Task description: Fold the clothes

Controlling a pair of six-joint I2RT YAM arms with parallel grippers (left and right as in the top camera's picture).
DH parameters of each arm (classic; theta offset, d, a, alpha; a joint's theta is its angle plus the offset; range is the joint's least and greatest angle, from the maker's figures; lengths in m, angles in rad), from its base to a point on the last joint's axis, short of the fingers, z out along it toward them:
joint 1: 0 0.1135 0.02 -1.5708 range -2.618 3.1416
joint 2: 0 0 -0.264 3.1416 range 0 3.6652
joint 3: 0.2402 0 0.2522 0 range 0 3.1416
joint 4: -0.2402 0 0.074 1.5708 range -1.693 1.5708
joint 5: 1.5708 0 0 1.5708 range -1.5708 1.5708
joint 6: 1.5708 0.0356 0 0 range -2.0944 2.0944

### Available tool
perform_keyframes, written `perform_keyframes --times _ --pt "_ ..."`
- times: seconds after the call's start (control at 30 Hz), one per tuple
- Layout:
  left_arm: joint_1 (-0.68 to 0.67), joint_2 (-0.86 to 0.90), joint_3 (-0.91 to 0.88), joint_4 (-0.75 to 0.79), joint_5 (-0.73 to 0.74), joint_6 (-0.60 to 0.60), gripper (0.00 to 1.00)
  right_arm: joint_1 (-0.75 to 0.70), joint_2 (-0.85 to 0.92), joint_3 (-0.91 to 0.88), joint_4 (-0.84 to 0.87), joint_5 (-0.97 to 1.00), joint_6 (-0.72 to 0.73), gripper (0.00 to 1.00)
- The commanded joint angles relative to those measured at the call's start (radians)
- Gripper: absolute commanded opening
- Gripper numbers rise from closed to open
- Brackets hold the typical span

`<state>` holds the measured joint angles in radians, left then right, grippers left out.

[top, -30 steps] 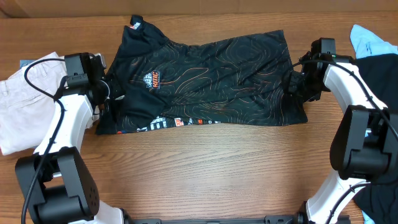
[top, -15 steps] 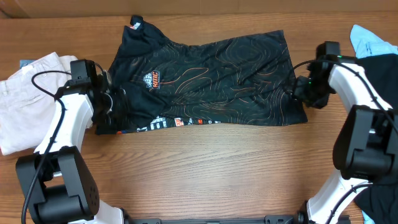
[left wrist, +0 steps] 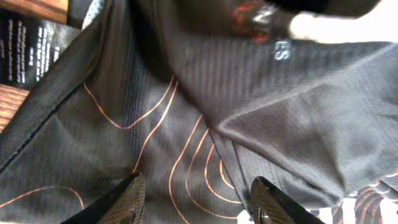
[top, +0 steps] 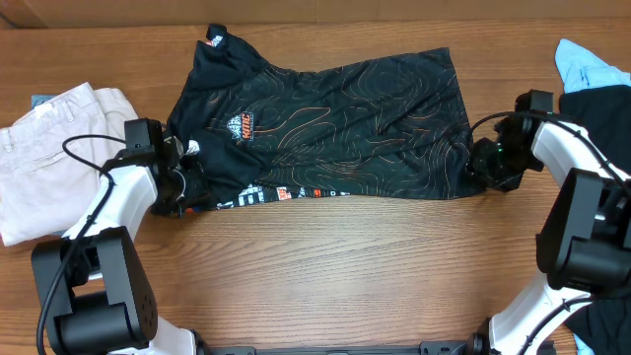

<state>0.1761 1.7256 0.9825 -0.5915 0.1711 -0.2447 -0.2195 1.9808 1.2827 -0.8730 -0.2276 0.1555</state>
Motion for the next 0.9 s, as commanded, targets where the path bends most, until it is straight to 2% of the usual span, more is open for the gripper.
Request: perform_keyframes --times 0.0,0.03,0.07,0.1,0.2,0.27,0.5,0.57,0.6,0.63,0.73,0.87 --pt "-0.007 0.008 -0.053 0.041 -0.013 -0.003 0.57 0.039 0.030 -0.039 -0.002 -0.062 -0.003 0.32" --pt "-0.007 0.008 -0.070 0.060 -0.014 -0.003 0.56 0.040 0.030 -0.039 -0.006 -0.062 -0.003 0.17" --pt "-0.007 0.008 -0.084 0.076 -0.014 -0.003 0.54 0.040 0.030 -0.039 -0.011 -0.059 -0.002 0.08" --pt "-0.007 0.008 -0.095 0.090 -0.013 -0.003 0.53 0.040 0.030 -0.039 -0.023 -0.042 0.003 0.04" --pt "-0.007 0.008 -0.111 0.099 -0.014 -0.002 0.52 0.022 0.030 -0.038 -0.084 0.097 0.095 0.04" --pt "-0.007 0.008 -0.111 0.098 -0.014 -0.002 0.45 -0.004 0.030 -0.038 -0.157 0.236 0.186 0.04" --pt "-0.007 0.008 -0.111 0.066 -0.009 -0.003 0.45 -0.080 0.030 -0.038 -0.274 0.343 0.217 0.04" --pt "-0.007 0.008 -0.111 0.057 -0.002 -0.003 0.51 -0.081 0.030 -0.038 -0.272 0.343 0.216 0.04" --pt "-0.007 0.008 -0.111 0.056 -0.002 -0.003 0.59 -0.081 0.030 -0.038 -0.267 0.343 0.216 0.04" --pt "-0.007 0.008 -0.111 0.056 -0.002 -0.003 0.63 -0.081 0.030 -0.038 -0.262 0.343 0.216 0.04" --pt "-0.006 0.008 -0.111 0.053 -0.029 -0.023 0.66 -0.081 0.030 -0.038 -0.263 0.343 0.216 0.04" --pt "-0.007 0.008 -0.114 0.040 -0.056 -0.026 0.64 -0.081 0.030 -0.038 -0.266 0.339 0.216 0.04"
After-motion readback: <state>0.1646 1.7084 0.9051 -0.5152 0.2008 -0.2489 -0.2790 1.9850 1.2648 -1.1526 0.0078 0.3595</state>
